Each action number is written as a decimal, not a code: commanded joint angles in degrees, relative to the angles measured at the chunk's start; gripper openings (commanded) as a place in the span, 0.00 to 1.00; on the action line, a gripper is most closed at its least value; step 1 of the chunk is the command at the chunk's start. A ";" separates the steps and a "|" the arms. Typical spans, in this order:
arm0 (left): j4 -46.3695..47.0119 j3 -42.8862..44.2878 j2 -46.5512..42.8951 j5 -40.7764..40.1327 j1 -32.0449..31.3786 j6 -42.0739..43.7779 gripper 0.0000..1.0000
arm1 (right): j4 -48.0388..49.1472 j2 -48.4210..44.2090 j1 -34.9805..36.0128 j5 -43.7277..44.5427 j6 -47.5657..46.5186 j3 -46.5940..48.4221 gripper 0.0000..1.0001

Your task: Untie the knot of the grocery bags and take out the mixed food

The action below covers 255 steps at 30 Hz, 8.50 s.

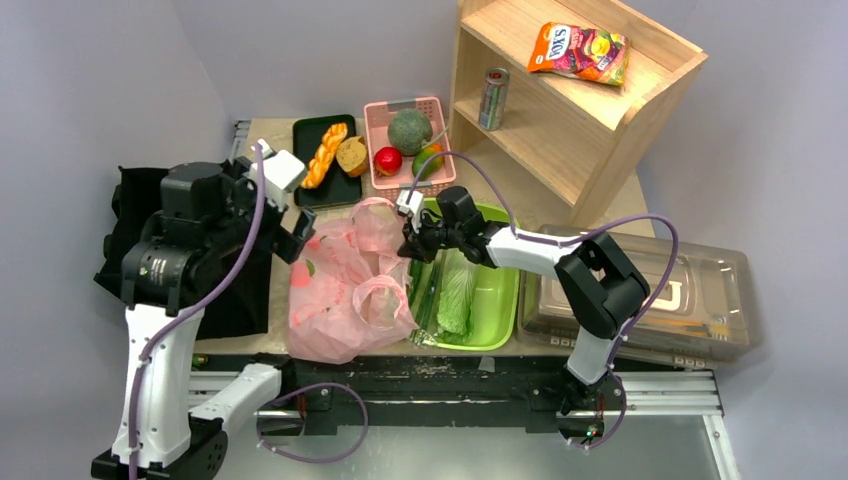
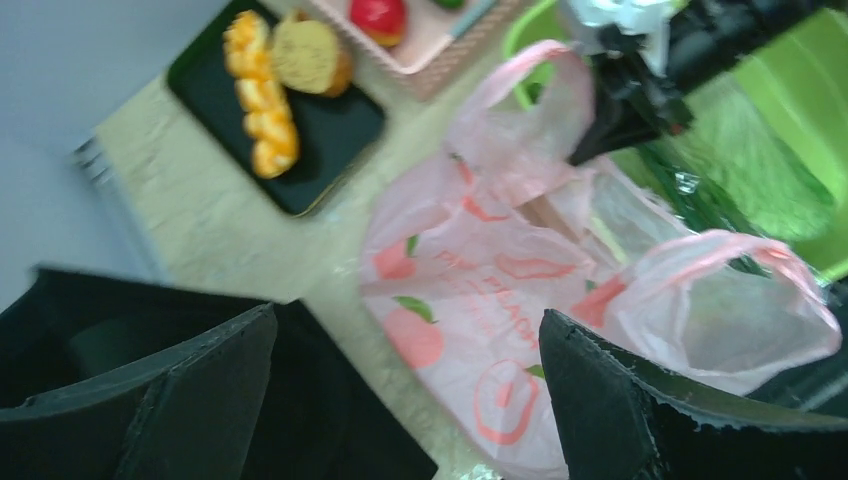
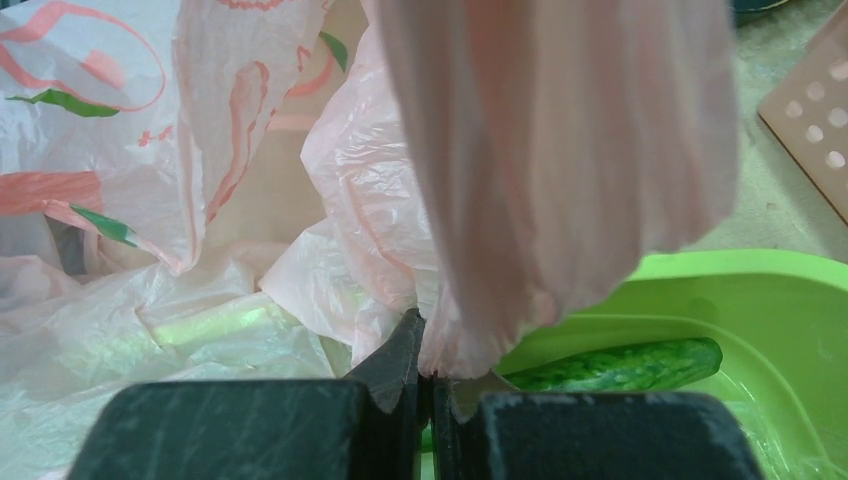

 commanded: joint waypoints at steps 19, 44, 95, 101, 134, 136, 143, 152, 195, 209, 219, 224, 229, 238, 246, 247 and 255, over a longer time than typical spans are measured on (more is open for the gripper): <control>-7.59 -7.12 0.85 -28.24 23.89 -3.17 1.00 | -16.22 -1.28 3.64 -4.49 -5.46 10.84 0.60; 2.71 39.97 13.33 -7.43 31.73 3.29 0.00 | -9.07 19.03 12.71 -1.95 5.62 26.46 0.00; -1.11 -10.22 -4.54 8.14 3.78 2.31 0.79 | -21.55 3.40 1.64 -2.81 14.61 33.23 0.82; -9.44 18.96 1.18 5.75 18.28 -5.03 0.92 | -24.12 9.57 1.99 1.22 20.52 48.87 0.83; -13.14 -8.80 -7.55 -25.40 57.65 -16.02 1.00 | -21.80 22.81 20.73 17.34 12.73 66.12 0.78; -9.42 -11.46 -7.74 -22.10 57.70 -16.93 0.96 | -23.28 22.58 20.60 17.92 11.57 65.67 0.69; 0.18 -6.53 -1.73 -13.72 58.03 -13.87 0.20 | -23.22 17.86 19.76 16.05 9.98 57.16 0.10; -0.89 20.41 12.39 9.28 55.45 -13.73 0.00 | -18.04 15.74 18.33 12.46 13.78 56.21 0.00; -7.50 -10.64 -6.57 24.54 26.43 10.40 0.00 | 6.09 -6.13 14.51 5.63 2.98 17.02 0.17; -20.79 0.85 -1.62 28.16 26.44 10.77 0.00 | 33.52 16.49 16.49 6.05 -10.08 17.67 0.18; -20.06 -3.70 -0.99 35.44 26.42 13.40 0.00 | 16.37 22.23 18.33 1.87 -24.21 21.77 0.72; -14.84 -7.59 -1.85 34.93 26.45 10.35 0.00 | 8.71 25.70 19.64 5.49 -32.70 24.61 0.81; -16.38 -7.21 -1.92 35.83 25.48 9.41 0.00 | 8.79 28.72 20.54 9.33 -41.04 25.95 0.86; -23.17 -4.92 -0.14 32.01 18.39 12.54 0.00 | 11.95 33.96 20.63 12.14 -44.23 29.65 0.99; -22.04 -5.50 0.12 29.08 17.75 12.65 0.00 | 5.25 37.76 20.79 11.19 -47.43 36.95 0.44; -21.57 -5.64 0.11 28.66 17.73 12.57 0.00 | 5.47 37.86 20.77 11.78 -46.67 37.16 0.36; -19.63 -7.73 -1.41 24.45 17.81 13.35 0.00 | 23.21 28.72 18.77 11.48 -33.56 25.94 0.00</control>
